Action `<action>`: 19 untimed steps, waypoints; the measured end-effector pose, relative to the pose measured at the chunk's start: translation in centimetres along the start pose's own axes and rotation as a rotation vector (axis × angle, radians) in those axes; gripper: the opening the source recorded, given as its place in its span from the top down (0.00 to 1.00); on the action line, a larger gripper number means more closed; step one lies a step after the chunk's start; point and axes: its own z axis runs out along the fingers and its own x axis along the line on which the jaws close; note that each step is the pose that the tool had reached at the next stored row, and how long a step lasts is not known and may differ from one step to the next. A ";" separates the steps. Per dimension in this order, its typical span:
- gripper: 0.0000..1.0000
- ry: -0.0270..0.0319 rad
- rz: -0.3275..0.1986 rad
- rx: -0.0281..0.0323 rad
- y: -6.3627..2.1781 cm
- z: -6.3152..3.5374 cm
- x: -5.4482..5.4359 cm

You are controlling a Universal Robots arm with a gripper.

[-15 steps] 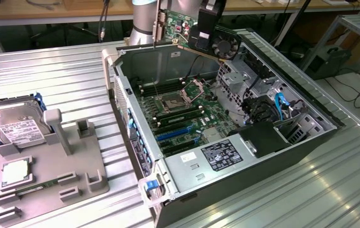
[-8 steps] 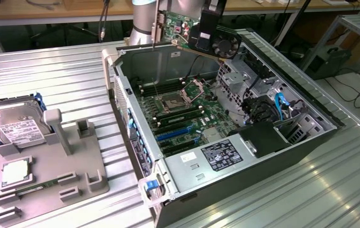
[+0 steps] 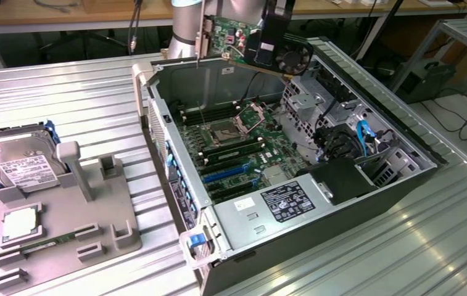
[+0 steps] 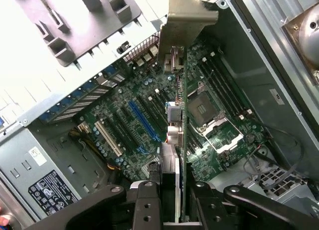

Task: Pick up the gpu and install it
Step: 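Insert the gpu into the slot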

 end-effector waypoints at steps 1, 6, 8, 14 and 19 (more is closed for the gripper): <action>0.72 0.0000 -0.008 -0.0002 0.00 0.00 0.0; 0.72 0.0000 -0.052 -0.0011 -0.01 0.00 0.0; 0.72 0.0000 -0.068 -0.0015 -0.01 0.00 0.0; 0.72 0.0001 -0.125 -0.0028 -0.01 0.00 0.0; 0.72 0.0001 -0.173 -0.0039 -0.01 0.00 0.0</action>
